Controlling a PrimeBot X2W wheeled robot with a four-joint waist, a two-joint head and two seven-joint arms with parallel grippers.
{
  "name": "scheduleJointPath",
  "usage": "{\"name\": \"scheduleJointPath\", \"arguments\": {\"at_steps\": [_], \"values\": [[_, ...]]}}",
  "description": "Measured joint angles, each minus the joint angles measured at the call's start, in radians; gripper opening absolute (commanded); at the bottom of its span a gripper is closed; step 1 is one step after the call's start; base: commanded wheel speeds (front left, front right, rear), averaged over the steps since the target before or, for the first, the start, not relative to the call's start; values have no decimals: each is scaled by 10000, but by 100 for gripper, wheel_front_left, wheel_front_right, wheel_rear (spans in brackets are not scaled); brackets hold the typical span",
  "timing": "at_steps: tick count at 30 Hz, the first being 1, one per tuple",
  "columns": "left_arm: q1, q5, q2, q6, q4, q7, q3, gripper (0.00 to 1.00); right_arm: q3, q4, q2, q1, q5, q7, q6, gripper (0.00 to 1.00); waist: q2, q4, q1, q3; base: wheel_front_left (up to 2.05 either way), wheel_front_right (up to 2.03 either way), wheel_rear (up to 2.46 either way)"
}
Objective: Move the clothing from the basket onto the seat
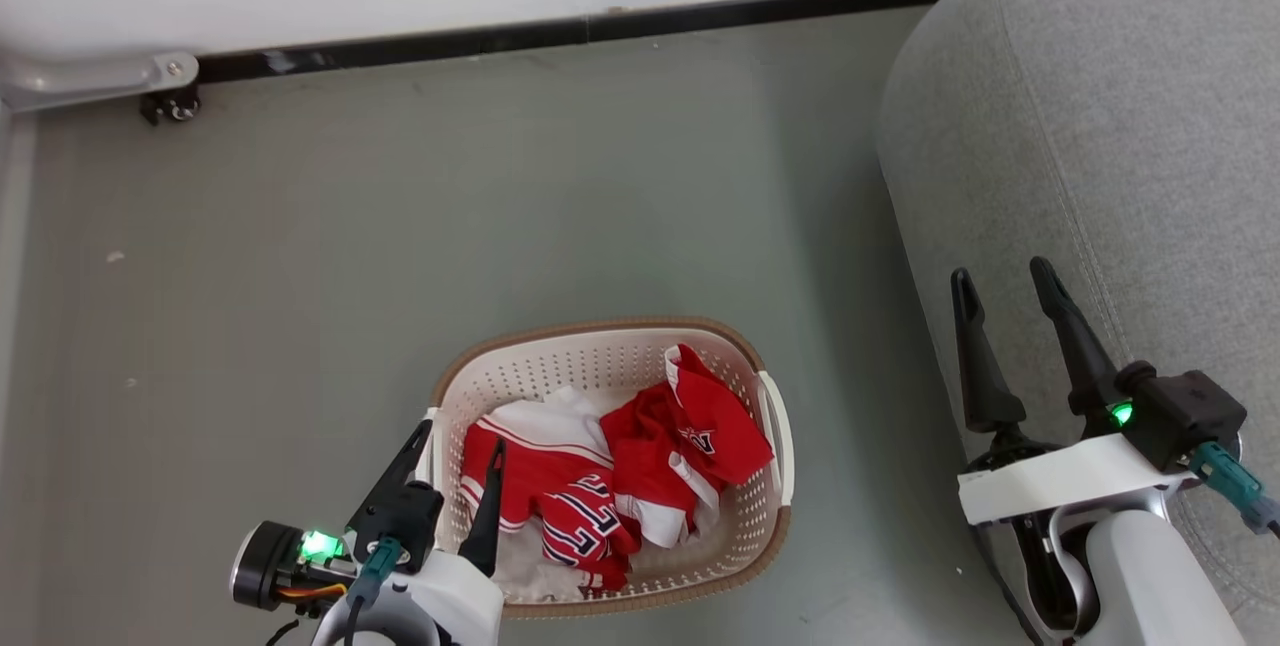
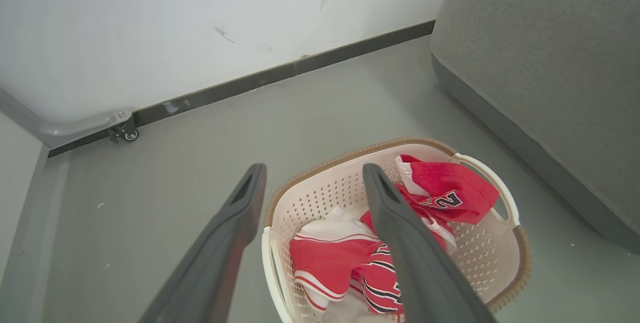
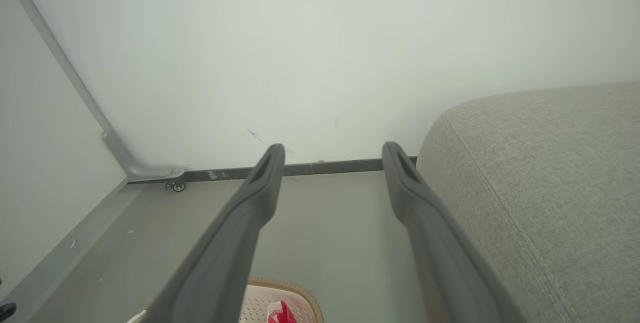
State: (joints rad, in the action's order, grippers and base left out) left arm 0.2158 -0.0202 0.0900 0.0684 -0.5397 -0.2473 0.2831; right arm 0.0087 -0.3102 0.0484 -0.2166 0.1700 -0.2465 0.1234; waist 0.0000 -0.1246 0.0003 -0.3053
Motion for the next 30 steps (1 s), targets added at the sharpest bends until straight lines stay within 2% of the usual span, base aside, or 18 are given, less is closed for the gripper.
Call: {"name": "scheduleJointPath", "arguments": {"at_steps": [9,30], "values": [[638,174,84,-169,-579,0,144,100,10,134,0,-453,167,-2,0,100,0,-281,-1,-691,0,0,0],[1486,669,360,-173,-1889,0,460,100,332,228,4,-1742,337,-13,2,100,0,-756,-1,-2071,0,0,0]]}}
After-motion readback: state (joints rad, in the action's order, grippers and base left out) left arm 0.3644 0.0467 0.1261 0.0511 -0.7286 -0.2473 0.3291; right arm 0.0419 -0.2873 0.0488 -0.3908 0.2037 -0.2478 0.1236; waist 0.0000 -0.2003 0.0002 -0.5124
